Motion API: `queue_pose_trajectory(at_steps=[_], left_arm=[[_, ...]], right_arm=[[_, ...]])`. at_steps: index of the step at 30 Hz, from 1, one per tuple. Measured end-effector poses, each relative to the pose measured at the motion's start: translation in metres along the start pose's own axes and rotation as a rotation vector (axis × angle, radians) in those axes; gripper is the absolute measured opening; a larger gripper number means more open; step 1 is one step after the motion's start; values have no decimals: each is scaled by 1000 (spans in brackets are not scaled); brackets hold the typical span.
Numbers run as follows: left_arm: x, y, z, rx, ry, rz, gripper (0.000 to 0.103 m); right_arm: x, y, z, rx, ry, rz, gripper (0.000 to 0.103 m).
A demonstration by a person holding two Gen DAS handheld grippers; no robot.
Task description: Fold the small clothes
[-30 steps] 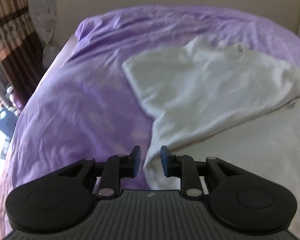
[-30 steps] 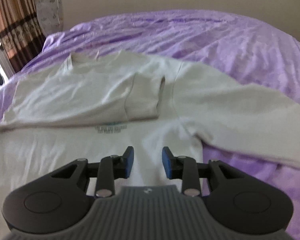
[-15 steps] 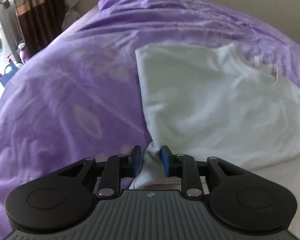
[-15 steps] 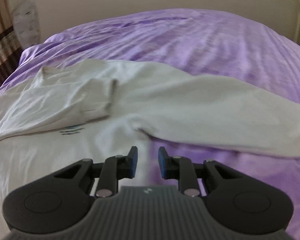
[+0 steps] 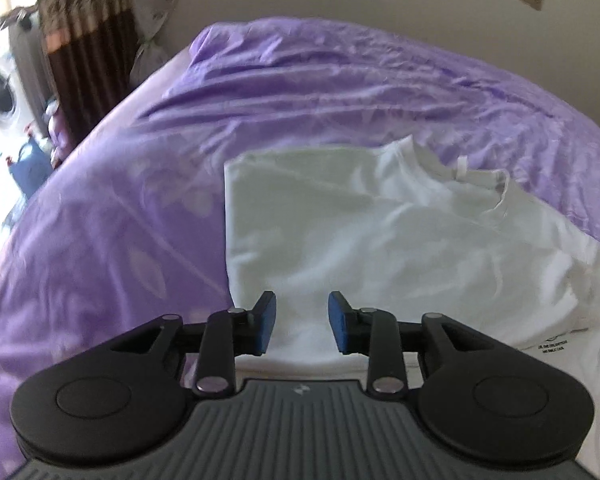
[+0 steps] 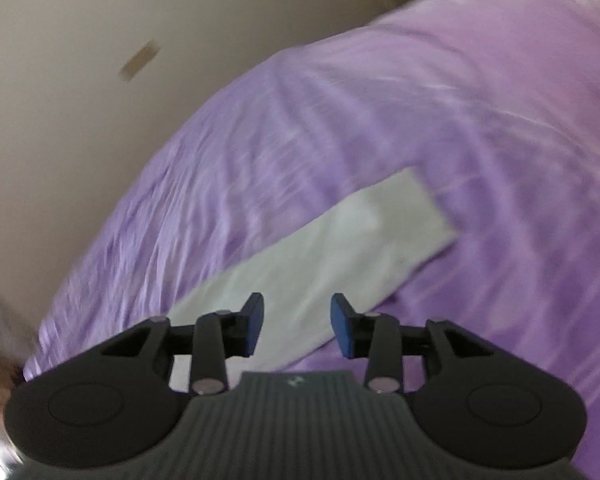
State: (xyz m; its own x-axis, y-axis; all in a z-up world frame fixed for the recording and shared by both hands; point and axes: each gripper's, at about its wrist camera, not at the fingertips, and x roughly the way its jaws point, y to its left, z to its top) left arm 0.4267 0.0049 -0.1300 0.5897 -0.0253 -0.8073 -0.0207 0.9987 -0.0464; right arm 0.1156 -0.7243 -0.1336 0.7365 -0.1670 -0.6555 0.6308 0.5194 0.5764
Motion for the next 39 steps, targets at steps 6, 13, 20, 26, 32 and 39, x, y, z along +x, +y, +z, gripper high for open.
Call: queue_pose_trajectory(at_steps=[6,13,20,26,32,39], left_arm=[[13,-11,-4,-12,27,68,37],[21,-23,6,33,22,141,37],[36,-25,0,38,41,167,38],[25,-18,-4,12,16,134,38],[5,1,1,-104,-13,41,38],[-24,9,13,-2,-75,17,53]], right_arm=[[17,-65,20,182,-48,13,35],[69,-114,22,340,-50,-13,35],[84,-115,29,302,-64,-51,5],[66,-69,44,129,-106,-93,2],[34,30,60,-96,-149,-79,2],[-3,204,41,-395,-177,74,2]])
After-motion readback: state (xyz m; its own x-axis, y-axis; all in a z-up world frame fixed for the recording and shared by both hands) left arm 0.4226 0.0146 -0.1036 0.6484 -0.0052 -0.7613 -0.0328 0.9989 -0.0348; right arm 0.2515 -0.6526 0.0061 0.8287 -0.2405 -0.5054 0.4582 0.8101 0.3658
